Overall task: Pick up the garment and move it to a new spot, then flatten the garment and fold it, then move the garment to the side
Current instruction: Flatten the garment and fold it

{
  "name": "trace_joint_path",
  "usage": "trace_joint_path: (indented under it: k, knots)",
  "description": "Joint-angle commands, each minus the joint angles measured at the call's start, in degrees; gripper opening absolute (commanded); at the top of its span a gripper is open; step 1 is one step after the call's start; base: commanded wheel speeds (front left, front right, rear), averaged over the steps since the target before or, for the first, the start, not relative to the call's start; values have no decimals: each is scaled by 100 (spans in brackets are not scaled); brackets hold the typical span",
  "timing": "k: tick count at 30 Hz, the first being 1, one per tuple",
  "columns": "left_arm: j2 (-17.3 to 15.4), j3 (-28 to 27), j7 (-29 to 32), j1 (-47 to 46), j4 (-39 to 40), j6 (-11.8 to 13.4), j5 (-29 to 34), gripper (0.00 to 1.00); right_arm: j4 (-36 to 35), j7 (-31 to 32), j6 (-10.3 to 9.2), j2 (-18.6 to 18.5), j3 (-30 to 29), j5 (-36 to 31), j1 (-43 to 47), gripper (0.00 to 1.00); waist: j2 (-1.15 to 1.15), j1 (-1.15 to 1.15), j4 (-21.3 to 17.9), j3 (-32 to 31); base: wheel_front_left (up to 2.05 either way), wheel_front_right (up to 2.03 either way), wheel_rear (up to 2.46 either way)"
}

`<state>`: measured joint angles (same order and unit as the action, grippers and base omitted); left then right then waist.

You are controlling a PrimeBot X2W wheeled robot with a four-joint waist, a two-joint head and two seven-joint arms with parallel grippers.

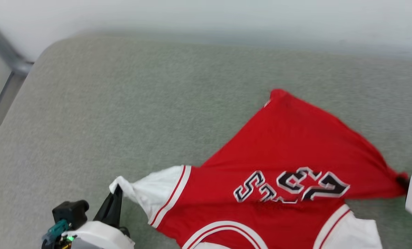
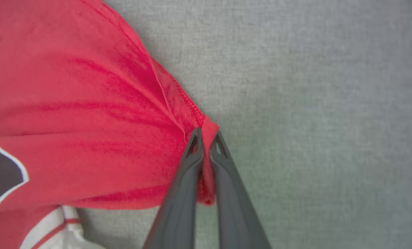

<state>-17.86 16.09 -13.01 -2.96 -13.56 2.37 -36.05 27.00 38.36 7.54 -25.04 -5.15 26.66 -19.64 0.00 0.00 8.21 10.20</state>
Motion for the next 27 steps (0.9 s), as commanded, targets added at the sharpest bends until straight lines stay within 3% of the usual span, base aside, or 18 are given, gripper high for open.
trace_joint_path:
  k: [1, 12, 18, 19, 20, 23, 27]
  knots:
    - [-75, -37, 27, 121, -32, 39, -34, 0, -229, -11, -9, 140, -153, -12, 404, 0, 0, 0, -339, -321, 0, 0, 0]
    - [-245, -28, 274, 531, 10, 150, -119, 0, -1978, 98, -9, 1592, -1124, -455, 3036, 0, 0, 0, -899, -759, 0, 0, 0]
    - [-248, 16, 320, 505, 1, 138, -136, 0, -2179, -98, -9, 2126, -1244, -462, 3614, 0, 0, 0, -984, -747, 0, 0, 0]
    - [-244, 26, 321, 487, 1, 143, -133, 0, -2192, -256, -9, 2158, -1264, -376, 3600, 27, 0, 0, -985, -742, 0, 0, 0]
    - [-239, 36, 333, 469, 1, 150, -132, 0, -2188, -419, -9, 2171, -1292, -342, 3565, 100, 0, 0, -986, -736, 0, 0, 0]
    - [-225, 60, 341, 431, 14, 154, -126, 0, -2205, -851, -9, 2203, -1285, -338, 3462, 100, 0, 0, -979, -727, 0, 0, 0]
    - [-217, 97, 336, 364, 51, 146, -106, 0, -2341, -2110, -9, 2215, -1397, -378, 3151, 100, 0, 0, -931, -679, 0, 0, 0]
